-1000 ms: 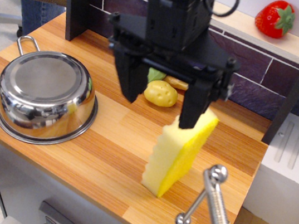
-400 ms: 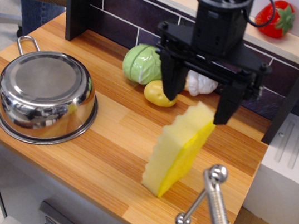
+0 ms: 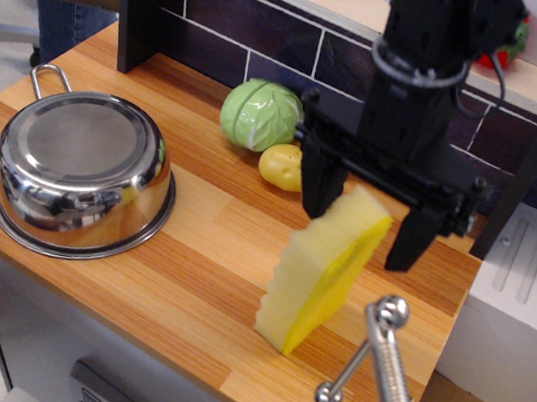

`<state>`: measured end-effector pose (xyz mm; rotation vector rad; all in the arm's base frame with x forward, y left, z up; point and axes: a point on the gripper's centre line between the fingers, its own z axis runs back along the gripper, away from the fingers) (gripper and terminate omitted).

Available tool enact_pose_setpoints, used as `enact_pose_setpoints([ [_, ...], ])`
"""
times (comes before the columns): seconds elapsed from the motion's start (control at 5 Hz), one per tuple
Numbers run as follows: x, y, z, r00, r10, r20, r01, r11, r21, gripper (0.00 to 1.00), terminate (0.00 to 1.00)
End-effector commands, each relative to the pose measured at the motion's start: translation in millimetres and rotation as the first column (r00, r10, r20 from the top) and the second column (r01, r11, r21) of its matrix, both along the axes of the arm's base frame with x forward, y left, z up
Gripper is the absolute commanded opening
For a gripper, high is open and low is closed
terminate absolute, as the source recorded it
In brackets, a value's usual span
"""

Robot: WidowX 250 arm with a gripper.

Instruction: Wipe pot with sponge

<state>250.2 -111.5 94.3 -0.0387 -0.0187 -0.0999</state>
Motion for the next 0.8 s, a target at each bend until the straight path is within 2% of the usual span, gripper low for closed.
enact_pose_setpoints([
  [0.0, -2.2, 5.6, -5.9, 0.998, 0.026, 0.051, -0.03, 0.997, 0.074, 1.0, 0.0],
  [0.2, 0.0, 16.3, -5.2, 0.995, 0.071, 0.067, -0.076, 0.993, 0.089, 0.0, 0.0],
  [0.4, -3.1, 25.4, 3.0, 0.99, 0.101, 0.101, -0.111, 0.989, 0.096, 0.0, 0.0],
  [0.6, -0.8, 48.3, 29.6, 0.93, 0.34, 0.14, -0.348, 0.937, 0.036, 0.0, 0.0],
])
